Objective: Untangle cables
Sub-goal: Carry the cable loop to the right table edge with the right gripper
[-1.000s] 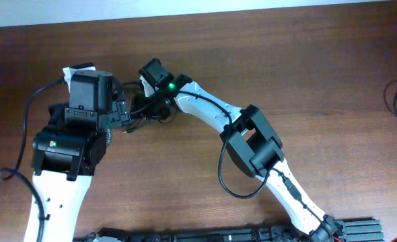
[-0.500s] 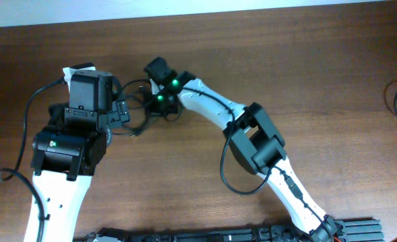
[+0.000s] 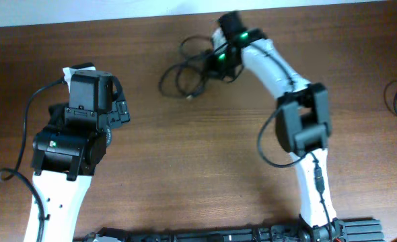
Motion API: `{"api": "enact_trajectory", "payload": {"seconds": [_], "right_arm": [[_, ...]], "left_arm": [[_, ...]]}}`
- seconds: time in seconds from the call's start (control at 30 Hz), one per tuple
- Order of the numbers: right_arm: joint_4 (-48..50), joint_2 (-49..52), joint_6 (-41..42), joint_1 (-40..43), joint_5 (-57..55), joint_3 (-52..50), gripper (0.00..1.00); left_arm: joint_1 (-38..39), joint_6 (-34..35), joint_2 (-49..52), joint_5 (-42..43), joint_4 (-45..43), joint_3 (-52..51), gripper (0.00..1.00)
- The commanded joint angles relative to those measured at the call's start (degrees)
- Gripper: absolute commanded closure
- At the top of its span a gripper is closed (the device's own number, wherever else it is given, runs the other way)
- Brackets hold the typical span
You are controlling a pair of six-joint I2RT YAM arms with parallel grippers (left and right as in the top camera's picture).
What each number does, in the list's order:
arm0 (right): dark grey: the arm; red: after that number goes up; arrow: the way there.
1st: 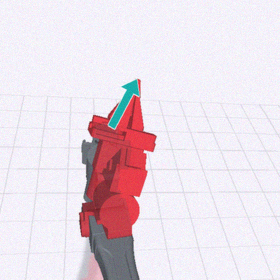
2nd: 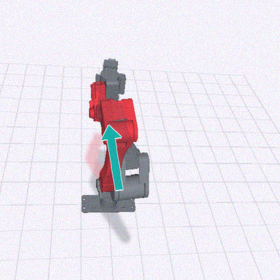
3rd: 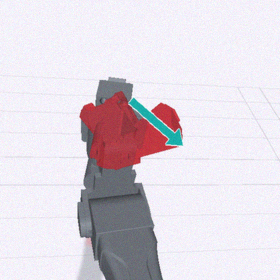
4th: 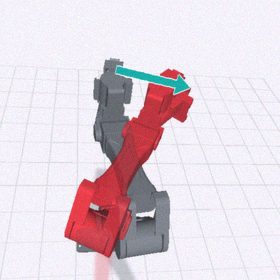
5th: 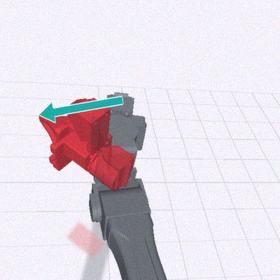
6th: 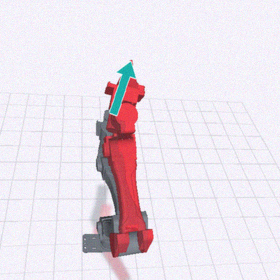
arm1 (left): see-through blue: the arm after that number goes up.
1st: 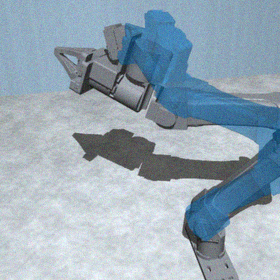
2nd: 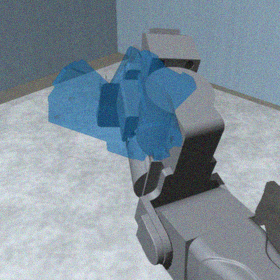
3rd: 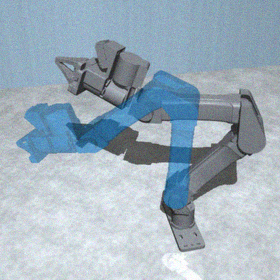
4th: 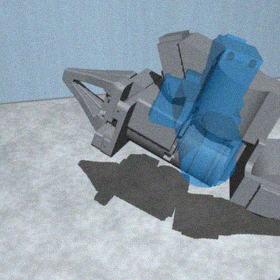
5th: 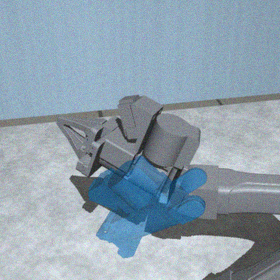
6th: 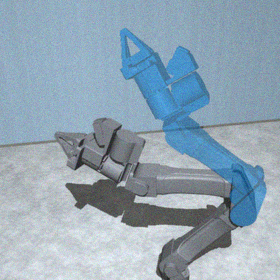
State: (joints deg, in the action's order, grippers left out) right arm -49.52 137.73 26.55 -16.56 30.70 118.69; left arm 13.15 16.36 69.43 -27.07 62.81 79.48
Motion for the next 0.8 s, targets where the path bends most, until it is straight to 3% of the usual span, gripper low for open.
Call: {"api": "enact_trajectory", "payload": {"seconds": [0.0,0.47,0.77], "right_arm": [[-0.5,-6.6,-2.6,6.4,-0.6,-0.4,0.96],[-9.6,-11.0,-2.8,37.9,3.8,-0.4,0.96],[-14.8,-11.0,-11.7,52.7,3.5,-0.4,0.96]], "left_arm": [[-0.2,0.9,-0.7,-0.8,-0.1,0.4,0.01],[-0.2,0.9,-0.7,-0.8,-0.1,0.4,0.01],[-0.2,1.0,-0.7,-0.8,-0.1,0.4,0.01]]}}
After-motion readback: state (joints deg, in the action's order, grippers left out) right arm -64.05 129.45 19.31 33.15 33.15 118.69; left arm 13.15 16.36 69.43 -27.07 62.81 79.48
